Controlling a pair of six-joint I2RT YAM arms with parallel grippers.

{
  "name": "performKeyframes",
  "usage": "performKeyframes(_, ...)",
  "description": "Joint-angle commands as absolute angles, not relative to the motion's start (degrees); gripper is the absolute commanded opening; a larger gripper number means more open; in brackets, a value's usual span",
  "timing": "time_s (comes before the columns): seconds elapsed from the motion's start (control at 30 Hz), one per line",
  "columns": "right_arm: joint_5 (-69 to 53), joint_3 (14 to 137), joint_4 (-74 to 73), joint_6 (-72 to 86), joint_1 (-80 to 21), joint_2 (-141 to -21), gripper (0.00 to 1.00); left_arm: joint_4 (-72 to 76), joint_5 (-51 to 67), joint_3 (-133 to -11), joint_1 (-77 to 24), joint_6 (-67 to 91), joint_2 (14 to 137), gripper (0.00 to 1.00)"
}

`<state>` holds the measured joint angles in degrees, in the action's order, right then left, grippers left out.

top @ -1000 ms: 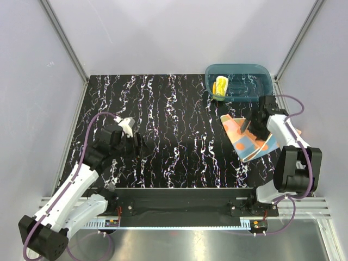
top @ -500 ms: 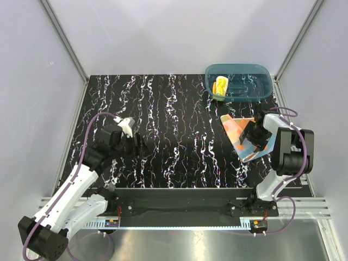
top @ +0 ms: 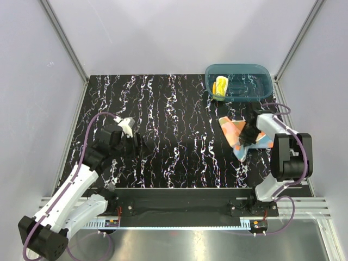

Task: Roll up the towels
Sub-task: Move the towel to the center of the board

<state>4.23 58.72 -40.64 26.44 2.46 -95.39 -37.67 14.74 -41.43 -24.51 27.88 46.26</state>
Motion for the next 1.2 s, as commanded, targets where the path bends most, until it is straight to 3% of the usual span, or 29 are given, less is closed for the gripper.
performKeyframes(0.0, 6.68, 63.01, -45.52, 29.87, -7.01, -90.71, 0.18, -36.12, 14.50, -42.54, -24.52, 27.16, 46.67, 0.70)
performKeyframes(0.17, 4.75, 69.25, -47.55, 36.20, -21.42, -92.19, 0.20, -36.56, 13.62, -42.63, -24.52, 27.42, 45.79, 0.69)
performKeyframes(0.3, -5.69, 73.47, -43.08, 37.80, -31.52, -96.32, 0.55, -37.53, 12.66, -42.89, -24.52, 27.60, 45.09, 0.69)
performKeyframes(0.33, -7.63, 74.96, -42.20, 37.79, -32.77, -96.94, 0.84, -37.70, 11.87, -42.98, -24.52, 27.68, 45.00, 0.69)
performKeyframes(0.37, -7.91, 75.93, -42.62, 37.88, -33.48, -97.38, 0.97, -38.14, 11.52, -43.33, -24.52, 27.95, 45.09, 0.69)
performKeyframes(0.6, 7.72, 75.33, -49.57, 35.42, -32.88, -90.80, 0.99, -38.41, 8.53, -44.91, -24.78, 28.83, 49.64, 0.68)
performKeyframes(0.77, 5.46, 64.27, -45.45, 34.54, -21.48, -81.59, 1.00, -35.69, 1.24, -49.91, -32.15, 30.93, 56.67, 0.66)
performKeyframes(1.03, 8.61, 57.14, -44.39, 36.99, -15.30, -69.36, 1.00, -32.52, -9.21, -69.48, -49.47, 32.96, 83.29, 0.66)
performKeyframes(1.17, 9.49, 55.81, -45.17, 39.10, -15.21, -63.82, 1.00, -34.80, -11.07, -81.51, -54.40, 32.78, 97.44, 0.56)
